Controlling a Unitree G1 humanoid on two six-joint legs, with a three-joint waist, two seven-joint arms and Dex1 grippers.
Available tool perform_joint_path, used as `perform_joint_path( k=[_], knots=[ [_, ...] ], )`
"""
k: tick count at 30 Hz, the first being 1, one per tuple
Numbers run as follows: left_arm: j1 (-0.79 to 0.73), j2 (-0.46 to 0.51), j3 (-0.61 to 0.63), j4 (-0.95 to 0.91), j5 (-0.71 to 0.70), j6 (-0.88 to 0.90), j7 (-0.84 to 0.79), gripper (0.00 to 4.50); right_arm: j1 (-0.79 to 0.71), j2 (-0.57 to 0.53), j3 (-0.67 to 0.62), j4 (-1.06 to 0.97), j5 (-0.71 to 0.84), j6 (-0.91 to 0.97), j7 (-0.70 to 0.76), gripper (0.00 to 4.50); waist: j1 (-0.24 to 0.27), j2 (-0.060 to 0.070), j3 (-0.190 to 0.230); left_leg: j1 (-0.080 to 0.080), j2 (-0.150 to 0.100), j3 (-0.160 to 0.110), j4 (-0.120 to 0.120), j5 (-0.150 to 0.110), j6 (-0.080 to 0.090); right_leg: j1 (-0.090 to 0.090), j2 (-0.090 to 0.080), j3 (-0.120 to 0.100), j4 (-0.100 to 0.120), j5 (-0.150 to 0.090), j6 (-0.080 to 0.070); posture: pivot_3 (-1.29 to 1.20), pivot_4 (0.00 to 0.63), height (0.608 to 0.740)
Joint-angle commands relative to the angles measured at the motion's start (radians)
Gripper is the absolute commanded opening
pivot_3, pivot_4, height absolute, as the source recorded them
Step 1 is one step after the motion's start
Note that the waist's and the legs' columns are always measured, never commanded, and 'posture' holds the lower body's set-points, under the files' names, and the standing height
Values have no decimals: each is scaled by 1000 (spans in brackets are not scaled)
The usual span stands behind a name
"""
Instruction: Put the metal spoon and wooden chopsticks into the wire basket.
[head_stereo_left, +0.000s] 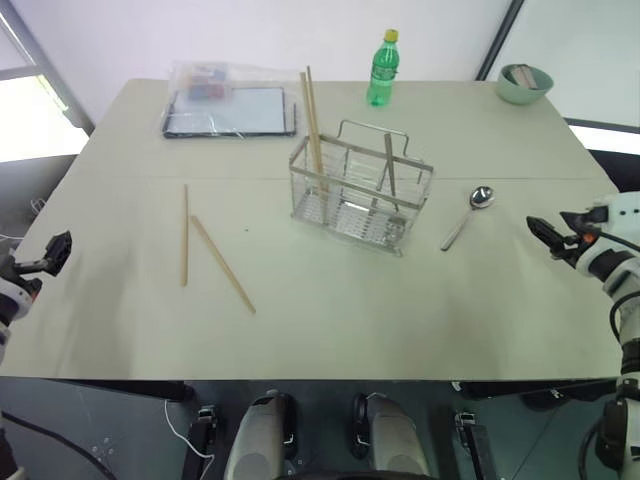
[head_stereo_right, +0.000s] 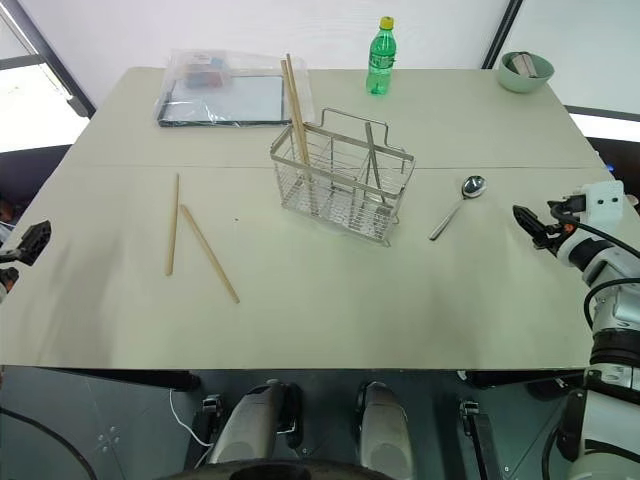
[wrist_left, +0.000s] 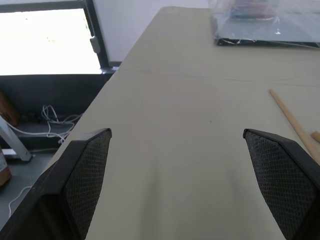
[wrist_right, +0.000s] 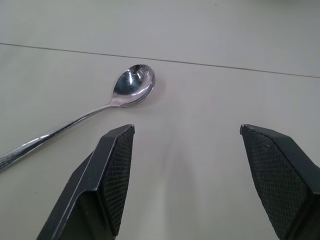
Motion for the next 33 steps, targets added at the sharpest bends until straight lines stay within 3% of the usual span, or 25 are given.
perform_joint_path(
  k=[1, 26, 29, 33],
  knots=[
    [-10, 25, 27, -24, -3, -13, 2, 4437, -7, -14, -26, -25, 6, -17, -7, 3485, 0, 0, 0, 0, 0, 0, 0, 0, 0, 0, 0, 0, 0, 0, 0, 0, 150, 707],
    [-78, 63, 10, -4, -14, 4, -17, 4437, -47, -34, -11, -7, -9, -26, 0, 3485, -1, 0, 0, 0, 0, 0, 0, 0, 0, 0, 0, 0, 0, 0, 0, 0, 150, 707],
    [-141, 74, -16, -44, -69, 57, -20, 4437, -91, -60, 23, 38, -45, -57, 34, 3485, 0, 0, 0, 0, 0, 0, 0, 0, 0, 0, 1, 0, 0, 0, 0, 0, 150, 707],
    [-260, 106, -90, -183, -262, 195, -75, 4437, -251, -126, 138, 168, -152, -159, 120, 3485, 1, 0, 1, 0, -1, 1, 1, 0, 0, 0, 2, 0, 0, 0, 0, 0, 150, 707]
  ],
)
